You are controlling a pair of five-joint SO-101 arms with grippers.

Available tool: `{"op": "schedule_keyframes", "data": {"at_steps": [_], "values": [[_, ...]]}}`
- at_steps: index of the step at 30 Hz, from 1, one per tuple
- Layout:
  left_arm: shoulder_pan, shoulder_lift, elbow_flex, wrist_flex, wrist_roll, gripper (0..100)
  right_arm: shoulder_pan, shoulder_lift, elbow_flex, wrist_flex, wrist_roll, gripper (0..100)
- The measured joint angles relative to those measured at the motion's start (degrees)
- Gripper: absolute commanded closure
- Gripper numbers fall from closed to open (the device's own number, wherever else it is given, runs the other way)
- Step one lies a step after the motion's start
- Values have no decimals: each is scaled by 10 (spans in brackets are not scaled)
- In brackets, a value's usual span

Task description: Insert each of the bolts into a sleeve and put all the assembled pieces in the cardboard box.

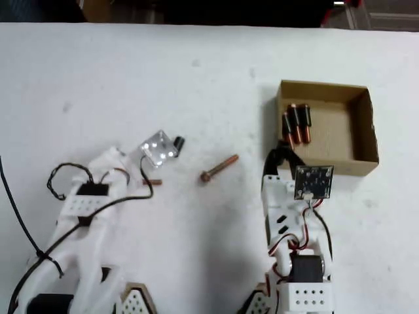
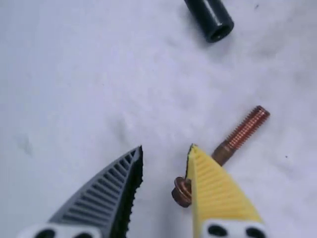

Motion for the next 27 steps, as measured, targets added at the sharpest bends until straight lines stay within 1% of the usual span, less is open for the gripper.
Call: {"op": "schedule_keyframes", "data": {"at_steps": [5,6,9,15,17,23,25,27], "values": [[0,0,-1,1,45,831,0,0,0,0,0,981],[0,0,-6,16,57,831,0,0,0,0,0,981],[0,0,-49,93,109,830,0,0,0,0,0,981],[0,0,-196,308,236,831,0,0,0,0,0,981],[0,0,-219,353,258,831,0,0,0,0,0,981],[0,6,-235,367,276,832,0,0,0,0,0,981],[-13,25,-237,368,281,832,0,0,0,0,0,981],[-29,54,-245,368,302,832,0,0,0,0,0,981]]}}
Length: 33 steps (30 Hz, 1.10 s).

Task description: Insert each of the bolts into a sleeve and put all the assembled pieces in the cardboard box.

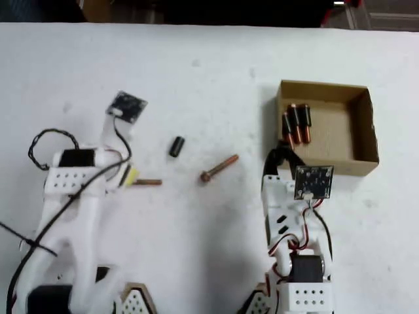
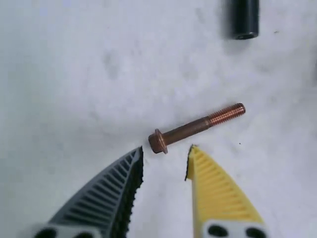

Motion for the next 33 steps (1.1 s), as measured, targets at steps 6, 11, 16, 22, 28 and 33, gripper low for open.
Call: {"op": "schedule_keyframes", "data": {"at_steps": [6,11,16,22,28,33], "values": [[-19,113,-40,-14,40,867,0,0,0,0,0,981],[-19,185,-80,-15,44,976,0,0,0,0,0,981],[-19,238,-106,-15,45,972,0,0,0,0,0,981],[-19,247,-113,-15,45,937,0,0,0,0,0,981],[-19,247,-139,-9,47,943,0,0,0,0,0,981],[-19,247,-162,40,105,914,0,0,0,0,0,981]]}}
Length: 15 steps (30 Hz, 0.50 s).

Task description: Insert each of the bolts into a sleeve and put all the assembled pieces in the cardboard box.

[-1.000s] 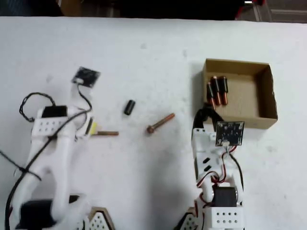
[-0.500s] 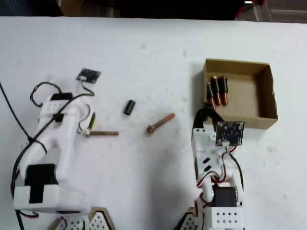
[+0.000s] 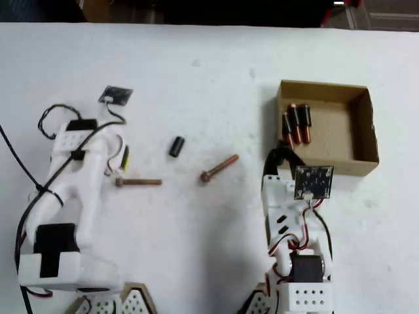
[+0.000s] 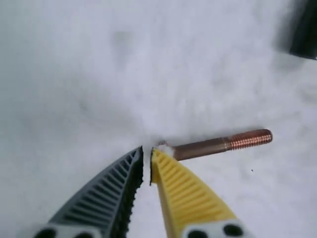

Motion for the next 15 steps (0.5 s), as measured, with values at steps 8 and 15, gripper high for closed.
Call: {"op": "schedule_keyframes", "data": {"at_steps": [8,15], "values": [[4,4,0,4,15,887,0,0,0,0,0,981],[17,4,9,4,15,887,0,0,0,0,0,981]]}}
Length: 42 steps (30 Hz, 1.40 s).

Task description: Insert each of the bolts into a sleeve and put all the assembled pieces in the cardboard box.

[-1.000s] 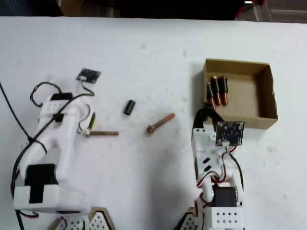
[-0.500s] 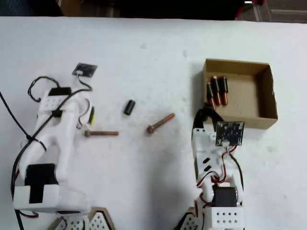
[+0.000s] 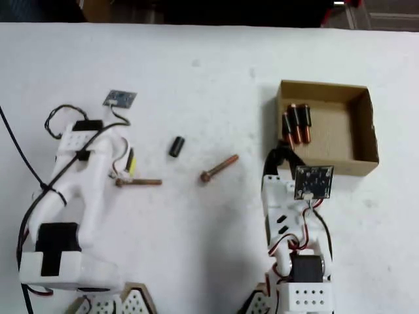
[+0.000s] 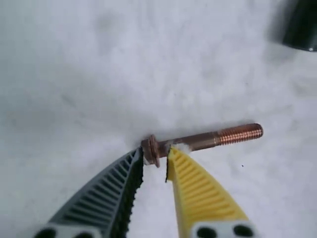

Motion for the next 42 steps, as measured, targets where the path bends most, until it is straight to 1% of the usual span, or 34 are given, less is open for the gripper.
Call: {"op": "schedule_keyframes", "data": {"at_steps": [3,9,22,28,34,42], "values": [[-1,0,0,0,2,888,0,0,0,0,0,981],[-6,0,21,0,33,888,0,0,0,0,0,981],[-4,0,24,0,37,888,0,0,0,0,0,981],[-4,-1,52,-40,37,889,0,0,0,0,0,981],[-4,-2,59,-51,37,963,0,0,0,0,0,981],[-5,-2,59,-52,37,969,0,0,0,0,0,981]]}}
